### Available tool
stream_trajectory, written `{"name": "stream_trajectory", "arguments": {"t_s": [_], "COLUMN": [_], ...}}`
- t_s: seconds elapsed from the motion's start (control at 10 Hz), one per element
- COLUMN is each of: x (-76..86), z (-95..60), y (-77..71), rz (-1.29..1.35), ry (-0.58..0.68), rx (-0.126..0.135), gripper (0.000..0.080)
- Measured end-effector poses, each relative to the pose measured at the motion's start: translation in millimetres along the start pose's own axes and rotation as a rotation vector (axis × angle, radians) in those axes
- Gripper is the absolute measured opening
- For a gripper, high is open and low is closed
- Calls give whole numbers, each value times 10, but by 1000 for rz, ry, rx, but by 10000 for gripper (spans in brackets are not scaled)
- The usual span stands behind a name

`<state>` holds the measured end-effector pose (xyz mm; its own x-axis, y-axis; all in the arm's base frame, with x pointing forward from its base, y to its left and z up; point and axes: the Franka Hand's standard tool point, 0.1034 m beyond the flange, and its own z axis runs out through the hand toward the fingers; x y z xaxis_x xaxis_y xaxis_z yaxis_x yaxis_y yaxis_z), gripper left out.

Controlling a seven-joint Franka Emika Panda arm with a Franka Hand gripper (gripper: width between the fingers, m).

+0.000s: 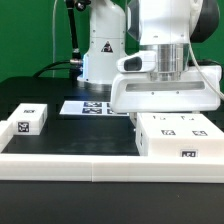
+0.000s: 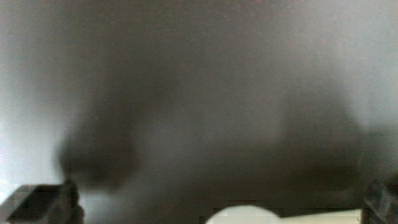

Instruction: Assemble cabinet

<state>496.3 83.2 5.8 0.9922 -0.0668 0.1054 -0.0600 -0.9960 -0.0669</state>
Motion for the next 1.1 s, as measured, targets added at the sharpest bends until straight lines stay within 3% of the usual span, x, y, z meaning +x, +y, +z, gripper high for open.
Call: {"name": "stream_trajectory", "arguments": {"t_s": [0.3, 0.5, 0.6, 0.8, 0.9, 1.0, 1.1], "x": [-1, -3, -2, 0, -3, -5, -8], "z": [6, 7, 7, 6, 8, 10, 13], "y": [-1, -26, -26, -32, -33, -33, -34], "rz": [-5, -10, -10, -11, -11, -12, -12], "ry": [3, 4, 4, 5, 4, 4, 3], "rx": [-1, 0, 0, 0, 0, 0, 0], "gripper": [797, 541, 541, 216, 216, 82, 82]}}
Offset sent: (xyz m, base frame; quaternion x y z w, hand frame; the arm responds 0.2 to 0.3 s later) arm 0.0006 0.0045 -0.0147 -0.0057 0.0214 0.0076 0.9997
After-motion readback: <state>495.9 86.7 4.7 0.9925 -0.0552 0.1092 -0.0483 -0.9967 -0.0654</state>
